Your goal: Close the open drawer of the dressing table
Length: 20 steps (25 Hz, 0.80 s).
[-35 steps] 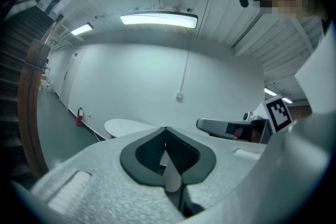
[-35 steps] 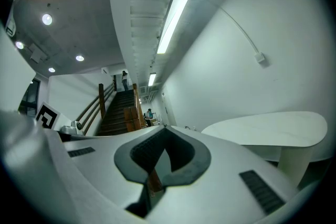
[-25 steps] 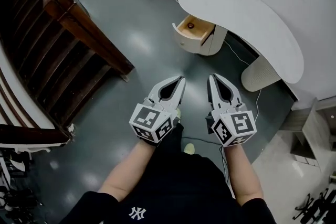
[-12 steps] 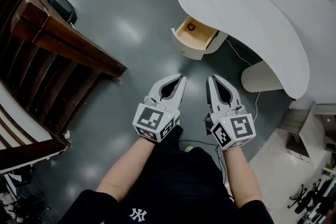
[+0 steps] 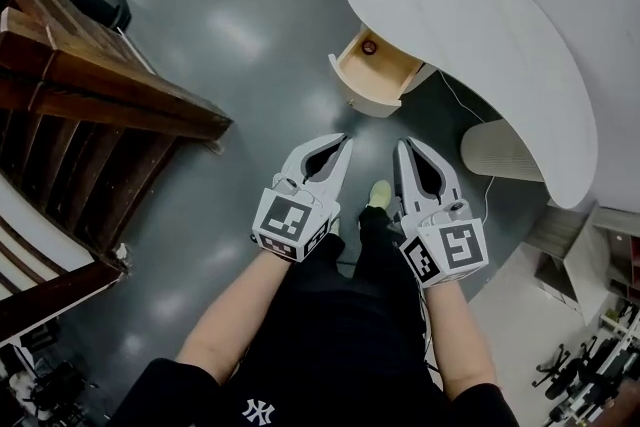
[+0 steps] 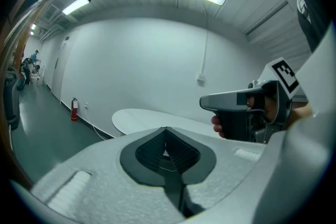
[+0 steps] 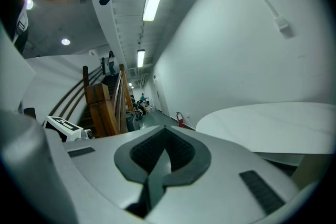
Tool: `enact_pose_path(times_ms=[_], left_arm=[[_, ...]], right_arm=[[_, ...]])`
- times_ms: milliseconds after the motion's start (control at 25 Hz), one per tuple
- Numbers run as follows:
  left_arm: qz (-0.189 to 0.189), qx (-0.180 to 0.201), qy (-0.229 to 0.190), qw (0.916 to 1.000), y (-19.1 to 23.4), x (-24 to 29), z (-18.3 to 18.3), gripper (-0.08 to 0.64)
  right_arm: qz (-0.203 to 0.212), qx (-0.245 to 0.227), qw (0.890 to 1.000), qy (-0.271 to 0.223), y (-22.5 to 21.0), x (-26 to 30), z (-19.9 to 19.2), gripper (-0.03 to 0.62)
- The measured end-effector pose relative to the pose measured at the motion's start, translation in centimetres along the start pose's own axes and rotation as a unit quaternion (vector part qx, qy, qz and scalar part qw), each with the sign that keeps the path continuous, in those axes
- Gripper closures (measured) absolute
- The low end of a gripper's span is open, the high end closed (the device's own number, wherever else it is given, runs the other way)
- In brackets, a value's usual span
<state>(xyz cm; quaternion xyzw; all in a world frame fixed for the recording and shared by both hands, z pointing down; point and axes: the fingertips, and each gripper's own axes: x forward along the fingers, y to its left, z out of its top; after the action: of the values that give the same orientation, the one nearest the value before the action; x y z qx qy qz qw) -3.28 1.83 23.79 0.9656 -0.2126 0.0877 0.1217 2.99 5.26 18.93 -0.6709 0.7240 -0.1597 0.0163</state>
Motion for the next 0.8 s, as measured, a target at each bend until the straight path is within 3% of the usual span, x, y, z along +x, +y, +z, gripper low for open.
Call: enact_pose_path(times_ms=[520, 800], left_arm=[[0.018, 0.013, 0.031, 0.9993, 5.5, 9.7, -7.0, 0.551], [0.031, 0.011, 0.049, 0.9983, 9.3, 13.3, -15.2, 0.549]], right_arm=[[0.064, -0.012, 0.996, 0.054, -6.9, 11.3, -5.6, 0.577], [0.081, -0.027, 0.995, 0.059, -8.3, 14.6, -11.6, 0.577]])
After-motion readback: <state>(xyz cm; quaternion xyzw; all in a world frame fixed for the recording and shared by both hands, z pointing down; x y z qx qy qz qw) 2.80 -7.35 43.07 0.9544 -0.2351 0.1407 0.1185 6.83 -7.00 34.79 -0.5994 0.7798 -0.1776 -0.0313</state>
